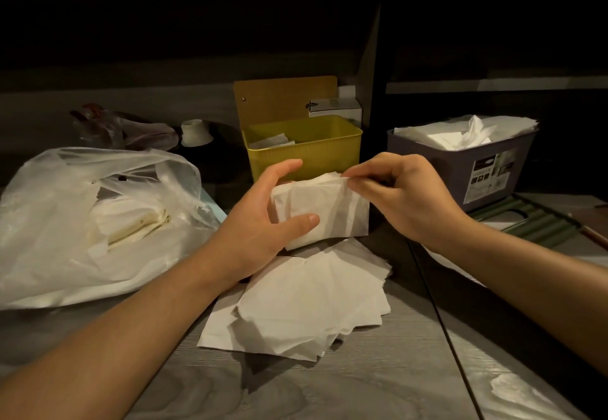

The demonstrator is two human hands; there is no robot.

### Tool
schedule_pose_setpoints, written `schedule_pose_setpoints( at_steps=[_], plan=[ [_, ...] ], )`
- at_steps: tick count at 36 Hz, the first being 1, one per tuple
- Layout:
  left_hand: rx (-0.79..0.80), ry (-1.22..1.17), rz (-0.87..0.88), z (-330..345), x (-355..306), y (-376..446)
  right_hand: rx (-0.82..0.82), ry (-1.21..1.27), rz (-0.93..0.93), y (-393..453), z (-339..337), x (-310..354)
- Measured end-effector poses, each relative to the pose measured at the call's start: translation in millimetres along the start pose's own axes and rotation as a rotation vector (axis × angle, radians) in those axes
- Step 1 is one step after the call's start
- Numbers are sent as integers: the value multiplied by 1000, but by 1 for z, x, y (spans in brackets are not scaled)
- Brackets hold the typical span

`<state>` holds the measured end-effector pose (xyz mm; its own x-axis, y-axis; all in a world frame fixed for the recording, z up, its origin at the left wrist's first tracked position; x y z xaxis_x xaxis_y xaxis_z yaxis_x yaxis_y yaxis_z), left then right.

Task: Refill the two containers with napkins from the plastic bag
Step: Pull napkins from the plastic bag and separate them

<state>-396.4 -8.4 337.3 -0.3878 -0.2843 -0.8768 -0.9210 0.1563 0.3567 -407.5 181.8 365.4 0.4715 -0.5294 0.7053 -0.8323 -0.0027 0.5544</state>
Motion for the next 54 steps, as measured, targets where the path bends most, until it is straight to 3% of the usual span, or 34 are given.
schedule_pose_setpoints(
  at_steps=[12,22,27,31,35,40,46,50,54],
  plan=[
    [16,38,6,0,3,1,2,-1,84,-14,0,-16],
    [7,58,42,0,2,2,-37,-26,-45,-14,1,0],
    [-45,62,71,-3,-3,0,133,-225,-237,-19,23,21],
    [-20,16,46,-2,-3,-1,277,-146,-70,-24,36,9],
    [55,117,-13,3,1,0,248,-48,34,-21,29,3],
    [-76,90,70,-7,-5,3,199,13,38,-17,24,7],
    [16,171,3,1,3,3,322,-62,79,-23,37,1],
    [-32,180,59,0,-5,3,268,-82,67,-21,34,3],
    [-68,162,103,-4,-8,3,241,57,97,-18,32,2]
  ],
)
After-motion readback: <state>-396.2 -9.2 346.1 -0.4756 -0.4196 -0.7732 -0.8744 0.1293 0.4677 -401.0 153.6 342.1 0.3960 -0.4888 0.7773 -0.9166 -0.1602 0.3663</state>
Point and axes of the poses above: each hand's wrist, its own y-axis towards the middle knuckle, its own z-axis out of the palm, x = y × z, the point moved 8 cm from there along y, towards the middle knuckle, and after that the axes turned 8 degrees about -x, right-handed, at the moved point
